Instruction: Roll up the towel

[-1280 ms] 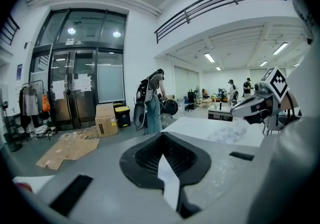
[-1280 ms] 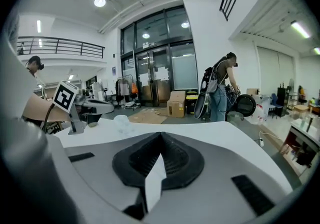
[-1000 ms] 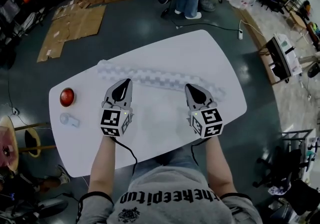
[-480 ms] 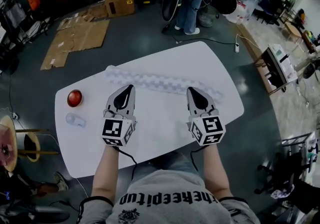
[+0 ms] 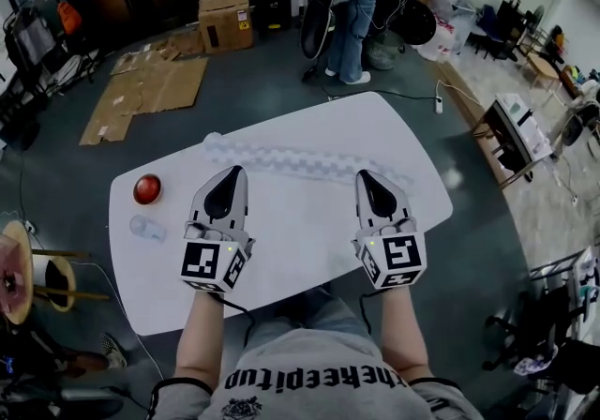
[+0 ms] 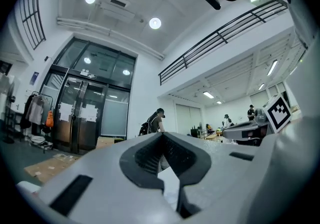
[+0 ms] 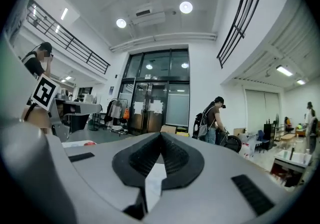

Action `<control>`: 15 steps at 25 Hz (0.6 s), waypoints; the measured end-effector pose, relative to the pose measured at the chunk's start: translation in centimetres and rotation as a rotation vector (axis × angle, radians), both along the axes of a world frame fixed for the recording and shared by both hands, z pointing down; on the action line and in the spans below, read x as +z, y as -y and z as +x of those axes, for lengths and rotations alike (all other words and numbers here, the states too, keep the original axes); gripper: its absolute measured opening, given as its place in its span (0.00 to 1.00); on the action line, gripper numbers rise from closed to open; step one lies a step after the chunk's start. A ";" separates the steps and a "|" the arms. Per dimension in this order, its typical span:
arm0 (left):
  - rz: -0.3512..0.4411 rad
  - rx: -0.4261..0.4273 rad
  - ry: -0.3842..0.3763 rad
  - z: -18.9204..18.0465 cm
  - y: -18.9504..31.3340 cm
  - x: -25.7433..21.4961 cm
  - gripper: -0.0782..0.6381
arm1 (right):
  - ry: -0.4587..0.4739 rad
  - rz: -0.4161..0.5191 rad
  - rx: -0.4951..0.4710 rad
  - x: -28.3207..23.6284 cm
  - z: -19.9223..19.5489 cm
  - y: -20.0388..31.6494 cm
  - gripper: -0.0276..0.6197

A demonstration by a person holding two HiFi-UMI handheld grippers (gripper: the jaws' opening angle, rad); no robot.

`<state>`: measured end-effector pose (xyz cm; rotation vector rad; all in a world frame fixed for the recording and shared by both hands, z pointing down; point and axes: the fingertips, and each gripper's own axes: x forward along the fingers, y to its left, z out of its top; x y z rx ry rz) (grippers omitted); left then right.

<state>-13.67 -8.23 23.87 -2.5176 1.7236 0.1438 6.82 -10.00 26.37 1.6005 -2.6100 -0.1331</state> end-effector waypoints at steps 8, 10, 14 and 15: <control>0.091 0.010 -0.023 -0.3 -4.4 -4.4 0.12 | 0.043 0.082 0.034 -3.9 0.4 -3.7 0.05; 0.111 -0.009 -0.029 -1.0 -5.2 -5.1 0.12 | 0.055 0.098 0.041 -4.7 0.4 -4.4 0.05; 0.147 -0.055 -0.023 -2.1 -6.7 -5.9 0.12 | 0.064 0.133 0.054 -5.6 0.4 -5.9 0.05; 0.154 -0.066 -0.025 -2.3 -7.1 -6.1 0.12 | 0.065 0.138 0.058 -5.7 0.5 -6.2 0.05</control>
